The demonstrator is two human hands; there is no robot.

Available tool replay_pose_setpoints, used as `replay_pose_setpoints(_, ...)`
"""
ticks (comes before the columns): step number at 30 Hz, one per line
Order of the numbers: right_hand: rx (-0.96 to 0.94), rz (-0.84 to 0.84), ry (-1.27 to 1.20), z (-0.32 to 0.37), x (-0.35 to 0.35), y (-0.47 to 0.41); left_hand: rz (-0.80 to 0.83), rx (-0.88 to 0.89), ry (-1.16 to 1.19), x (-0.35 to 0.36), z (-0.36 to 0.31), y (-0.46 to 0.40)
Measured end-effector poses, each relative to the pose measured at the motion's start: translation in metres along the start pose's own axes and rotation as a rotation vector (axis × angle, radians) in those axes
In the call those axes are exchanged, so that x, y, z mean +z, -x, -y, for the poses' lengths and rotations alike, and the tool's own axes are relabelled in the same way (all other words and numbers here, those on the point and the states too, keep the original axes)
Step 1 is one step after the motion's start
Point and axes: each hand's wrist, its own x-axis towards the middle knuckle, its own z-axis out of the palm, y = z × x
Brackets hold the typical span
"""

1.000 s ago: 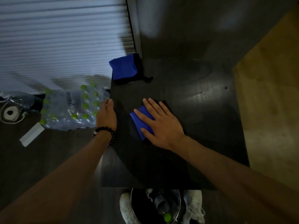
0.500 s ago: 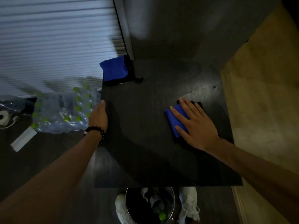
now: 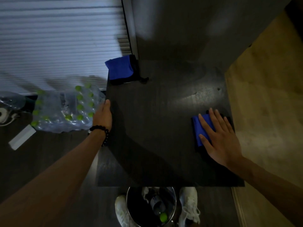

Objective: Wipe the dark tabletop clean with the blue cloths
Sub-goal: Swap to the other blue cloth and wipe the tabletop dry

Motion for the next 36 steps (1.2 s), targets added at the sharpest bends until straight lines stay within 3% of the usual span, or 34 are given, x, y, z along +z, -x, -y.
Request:
replay_pose_setpoints(11, 0.021, 0.039, -0.029, 0.012, 0.010, 0.051, 0.074, -0.082, 0.211, -0.005, 0.003, -0.009)
replay_pose_setpoints(19, 0.006, 0.003, -0.012, 0.067, 0.018, 0.042, 0.145, -0.148, 0.439, -0.013, 0.009, -0.013)
replay_pose_setpoints(26, -0.127, -0.043, -0.075, 0.141, 0.017, 0.008, 0.220, -0.225, 0.577, -0.022, 0.007, -0.009)
replay_pose_setpoints(36, -0.324, -0.006, -0.182, 0.250, 0.004, -0.029, 0.552, -0.256, 0.714, -0.034, 0.007, -0.004)
